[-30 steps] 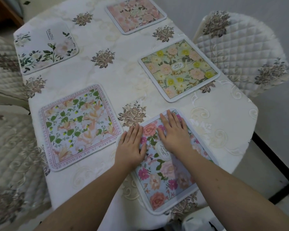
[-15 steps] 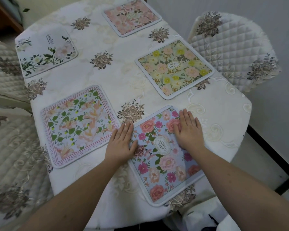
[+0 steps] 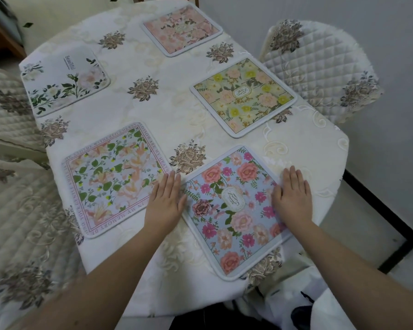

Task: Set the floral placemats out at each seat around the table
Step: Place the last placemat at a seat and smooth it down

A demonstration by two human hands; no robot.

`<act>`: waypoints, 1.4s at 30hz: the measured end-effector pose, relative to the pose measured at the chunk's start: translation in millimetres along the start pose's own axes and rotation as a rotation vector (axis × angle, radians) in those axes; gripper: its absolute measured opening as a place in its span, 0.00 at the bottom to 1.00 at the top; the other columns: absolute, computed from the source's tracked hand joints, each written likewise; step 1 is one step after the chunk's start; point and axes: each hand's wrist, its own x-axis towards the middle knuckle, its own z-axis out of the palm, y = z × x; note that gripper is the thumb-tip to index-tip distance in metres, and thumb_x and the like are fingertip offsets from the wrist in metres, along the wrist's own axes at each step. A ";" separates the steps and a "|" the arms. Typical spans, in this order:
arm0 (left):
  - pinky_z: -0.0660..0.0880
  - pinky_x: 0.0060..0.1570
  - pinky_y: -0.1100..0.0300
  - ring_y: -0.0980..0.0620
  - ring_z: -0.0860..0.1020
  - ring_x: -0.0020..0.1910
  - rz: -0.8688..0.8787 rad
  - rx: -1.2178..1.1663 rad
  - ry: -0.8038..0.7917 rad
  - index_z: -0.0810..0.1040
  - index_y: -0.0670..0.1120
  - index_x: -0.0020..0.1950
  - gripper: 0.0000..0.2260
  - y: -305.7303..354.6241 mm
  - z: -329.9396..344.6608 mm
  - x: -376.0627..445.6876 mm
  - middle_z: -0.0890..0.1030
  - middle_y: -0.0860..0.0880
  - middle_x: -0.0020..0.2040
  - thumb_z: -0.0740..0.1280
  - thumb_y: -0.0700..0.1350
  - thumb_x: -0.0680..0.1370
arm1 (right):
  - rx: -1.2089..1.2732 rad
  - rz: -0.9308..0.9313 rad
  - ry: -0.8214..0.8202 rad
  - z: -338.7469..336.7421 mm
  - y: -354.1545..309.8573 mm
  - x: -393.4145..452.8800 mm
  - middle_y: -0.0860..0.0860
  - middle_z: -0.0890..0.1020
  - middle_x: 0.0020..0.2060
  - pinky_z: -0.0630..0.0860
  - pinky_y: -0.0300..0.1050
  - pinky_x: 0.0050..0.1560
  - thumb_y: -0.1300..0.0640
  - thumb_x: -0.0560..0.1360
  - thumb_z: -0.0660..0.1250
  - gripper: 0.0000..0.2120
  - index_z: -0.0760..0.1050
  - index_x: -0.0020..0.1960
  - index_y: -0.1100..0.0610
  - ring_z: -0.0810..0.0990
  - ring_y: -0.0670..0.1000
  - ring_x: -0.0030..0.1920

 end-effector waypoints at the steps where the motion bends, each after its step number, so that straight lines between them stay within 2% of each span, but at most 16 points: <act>1: 0.30 0.75 0.59 0.55 0.33 0.78 0.027 -0.021 0.003 0.37 0.52 0.80 0.29 10.0 1.0 -1.8 0.37 0.53 0.81 0.36 0.61 0.82 | 0.008 -0.024 -0.004 0.9 -9.3 -7.9 0.55 0.54 0.80 0.45 0.52 0.79 0.51 0.83 0.49 0.28 0.52 0.80 0.58 0.49 0.53 0.80; 4: 0.31 0.75 0.58 0.57 0.32 0.78 0.093 -0.093 -0.012 0.37 0.54 0.80 0.27 45.5 6.8 -3.9 0.38 0.54 0.81 0.36 0.60 0.82 | 0.036 -0.086 -0.049 6.1 -48.8 -30.4 0.53 0.50 0.80 0.44 0.52 0.79 0.50 0.82 0.49 0.29 0.49 0.81 0.56 0.46 0.51 0.80; 6: 0.31 0.75 0.59 0.57 0.34 0.78 0.141 -0.144 -0.025 0.40 0.53 0.80 0.26 68.3 10.9 -5.7 0.42 0.54 0.81 0.35 0.58 0.82 | 0.055 -0.136 -0.107 14.4 -76.6 -45.5 0.52 0.49 0.80 0.41 0.51 0.79 0.50 0.82 0.48 0.29 0.47 0.81 0.55 0.44 0.50 0.80; 8: 0.36 0.78 0.56 0.56 0.38 0.79 0.221 -0.146 -0.054 0.42 0.53 0.80 0.27 85.2 18.7 -10.3 0.44 0.53 0.81 0.35 0.57 0.82 | 0.007 -0.216 -0.168 27.3 -94.7 -61.4 0.51 0.43 0.80 0.37 0.49 0.78 0.48 0.83 0.44 0.29 0.41 0.81 0.54 0.39 0.49 0.79; 11: 0.40 0.79 0.51 0.56 0.38 0.80 0.257 -0.088 -0.074 0.42 0.52 0.81 0.28 93.1 30.1 -16.7 0.42 0.55 0.81 0.33 0.58 0.82 | -0.120 -0.272 -0.192 40.3 -98.1 -72.7 0.50 0.35 0.79 0.35 0.52 0.77 0.46 0.83 0.39 0.29 0.33 0.79 0.54 0.32 0.50 0.78; 16: 0.37 0.78 0.52 0.59 0.35 0.79 0.263 -0.073 -0.068 0.44 0.52 0.81 0.27 91.3 32.6 -14.7 0.42 0.55 0.81 0.36 0.58 0.83 | -0.107 -0.275 -0.189 43.4 -96.7 -70.7 0.49 0.35 0.79 0.36 0.54 0.77 0.45 0.83 0.38 0.28 0.31 0.78 0.53 0.32 0.50 0.78; 19: 0.41 0.78 0.50 0.56 0.39 0.80 0.264 -0.052 -0.055 0.47 0.52 0.82 0.26 89.9 34.1 -14.2 0.46 0.54 0.82 0.39 0.57 0.84 | -0.083 -0.257 -0.168 44.2 -92.0 -71.3 0.48 0.37 0.79 0.37 0.55 0.77 0.45 0.83 0.37 0.27 0.34 0.79 0.50 0.34 0.48 0.78; 23: 0.42 0.78 0.48 0.54 0.41 0.80 0.249 -0.017 -0.071 0.45 0.58 0.81 0.26 79.0 33.4 -8.4 0.45 0.53 0.82 0.41 0.59 0.83 | -0.049 -0.214 -0.108 36.8 -67.6 -65.7 0.50 0.52 0.80 0.43 0.54 0.78 0.46 0.83 0.42 0.27 0.49 0.81 0.51 0.48 0.50 0.80; 25: 0.42 0.78 0.48 0.52 0.40 0.80 0.247 -0.015 -0.078 0.44 0.59 0.81 0.26 72.8 32.5 -5.4 0.45 0.51 0.82 0.41 0.60 0.83 | -0.051 -0.185 -0.072 32.7 -50.8 -63.0 0.51 0.56 0.79 0.43 0.52 0.78 0.47 0.83 0.44 0.26 0.54 0.80 0.52 0.52 0.51 0.79; 28: 0.42 0.79 0.47 0.51 0.39 0.80 0.244 -0.013 -0.092 0.43 0.60 0.81 0.26 69.1 31.5 -3.9 0.44 0.51 0.82 0.42 0.62 0.83 | -0.030 -0.102 -0.039 26.5 -23.5 -59.3 0.51 0.55 0.80 0.41 0.49 0.78 0.48 0.83 0.44 0.26 0.53 0.80 0.53 0.51 0.50 0.79; 32: 0.39 0.78 0.50 0.52 0.41 0.81 0.298 0.033 -0.091 0.42 0.59 0.81 0.27 61.9 26.5 -2.3 0.44 0.52 0.82 0.42 0.63 0.83 | -0.024 -0.083 -0.028 16.3 6.4 -62.4 0.52 0.56 0.79 0.46 0.49 0.78 0.49 0.84 0.47 0.26 0.55 0.80 0.55 0.53 0.52 0.79; 34: 0.39 0.78 0.52 0.52 0.43 0.81 0.324 0.045 -0.096 0.42 0.59 0.81 0.28 54.2 21.8 -0.4 0.45 0.53 0.82 0.41 0.64 0.82 | -0.020 -0.088 -0.034 10.9 16.6 -65.9 0.53 0.57 0.79 0.49 0.49 0.78 0.49 0.83 0.45 0.26 0.56 0.79 0.56 0.55 0.52 0.79; 37: 0.37 0.77 0.54 0.53 0.41 0.81 0.298 0.020 -0.132 0.41 0.58 0.81 0.29 39.8 17.5 1.9 0.42 0.55 0.81 0.40 0.65 0.81 | -0.009 -0.067 -0.030 7.0 26.1 -71.4 0.53 0.60 0.78 0.52 0.50 0.77 0.46 0.82 0.41 0.29 0.58 0.79 0.57 0.58 0.53 0.78; 42: 0.40 0.78 0.57 0.56 0.41 0.80 0.364 0.067 -0.185 0.36 0.54 0.80 0.31 9.1 5.0 4.7 0.39 0.56 0.80 0.28 0.64 0.78 | 0.025 -0.004 -0.060 9.0 42.0 -77.6 0.53 0.57 0.79 0.47 0.47 0.77 0.45 0.80 0.37 0.32 0.55 0.79 0.57 0.55 0.52 0.79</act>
